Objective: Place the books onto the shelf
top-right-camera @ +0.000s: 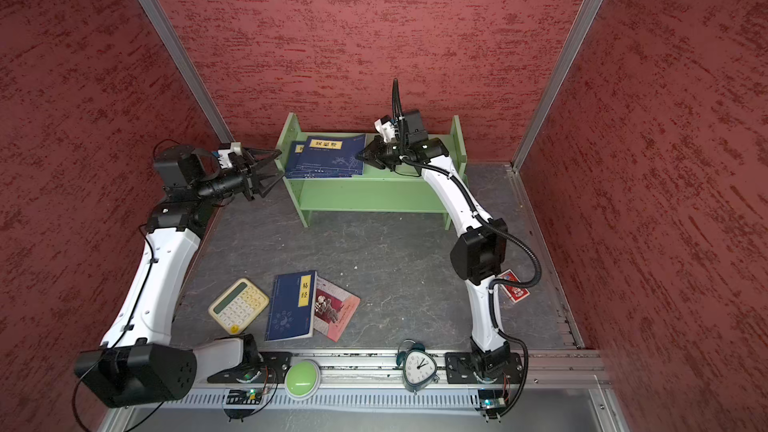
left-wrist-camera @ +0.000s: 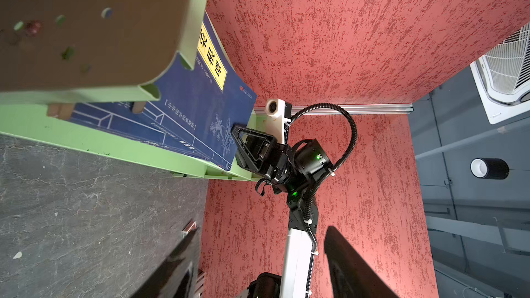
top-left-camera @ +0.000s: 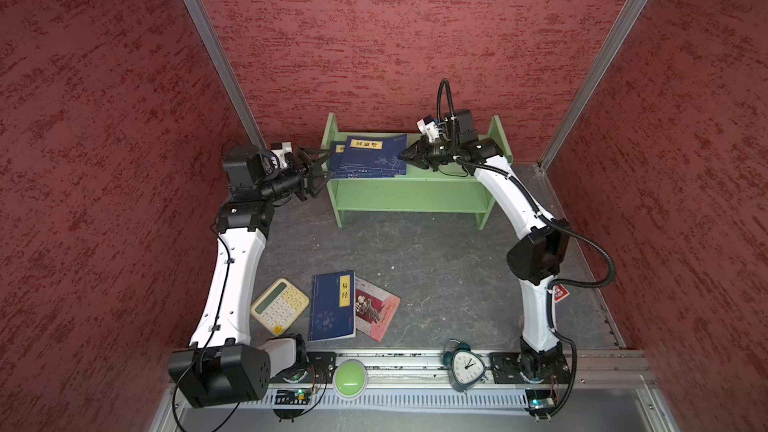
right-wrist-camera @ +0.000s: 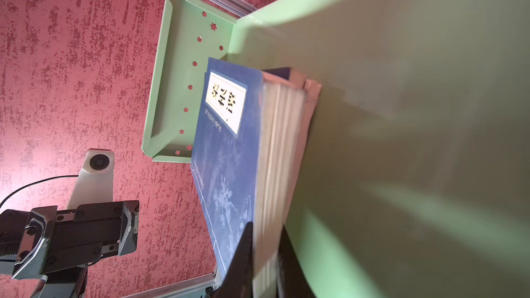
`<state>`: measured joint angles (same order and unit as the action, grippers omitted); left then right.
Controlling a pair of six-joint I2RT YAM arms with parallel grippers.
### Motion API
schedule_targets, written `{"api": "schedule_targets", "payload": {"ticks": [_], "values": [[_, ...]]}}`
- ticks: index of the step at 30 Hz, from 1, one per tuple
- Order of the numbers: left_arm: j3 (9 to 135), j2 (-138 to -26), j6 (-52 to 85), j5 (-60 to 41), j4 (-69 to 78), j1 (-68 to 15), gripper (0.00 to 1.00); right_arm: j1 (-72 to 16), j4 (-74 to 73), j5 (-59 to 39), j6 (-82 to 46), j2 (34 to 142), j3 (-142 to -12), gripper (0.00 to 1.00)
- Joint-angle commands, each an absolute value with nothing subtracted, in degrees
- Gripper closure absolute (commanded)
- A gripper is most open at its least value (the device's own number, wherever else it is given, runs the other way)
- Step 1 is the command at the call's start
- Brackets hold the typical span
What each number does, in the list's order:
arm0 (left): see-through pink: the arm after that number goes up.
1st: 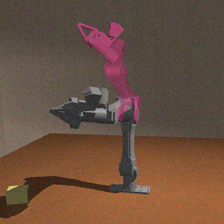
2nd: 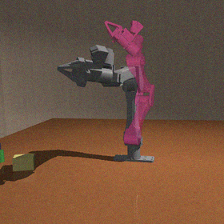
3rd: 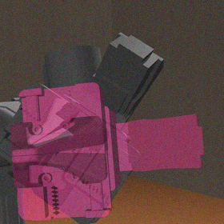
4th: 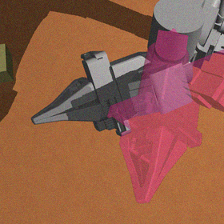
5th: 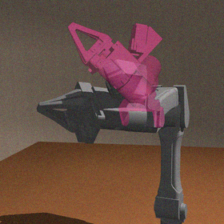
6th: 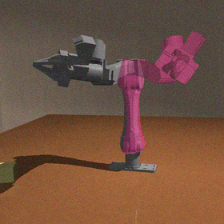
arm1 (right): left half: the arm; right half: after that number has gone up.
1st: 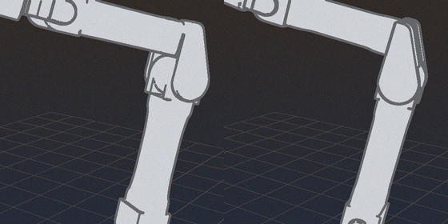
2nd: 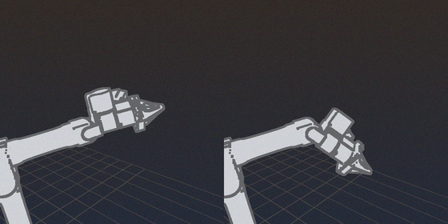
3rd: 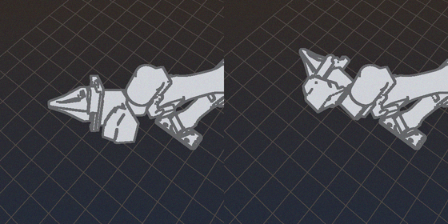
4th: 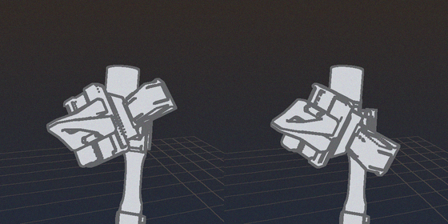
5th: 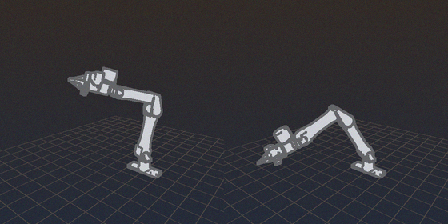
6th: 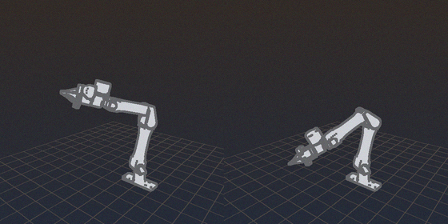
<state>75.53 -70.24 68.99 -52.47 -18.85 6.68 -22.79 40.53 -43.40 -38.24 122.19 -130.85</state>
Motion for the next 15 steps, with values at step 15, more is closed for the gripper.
{"api": "schedule_targets", "payload": {"ticks": [15], "values": [[75.4,-70.7,69.1,-52.6,-17.8,6.6,0.31,-22.0,41.0,-49.5,-32.2,121.8,-132.9,0.87]]}}
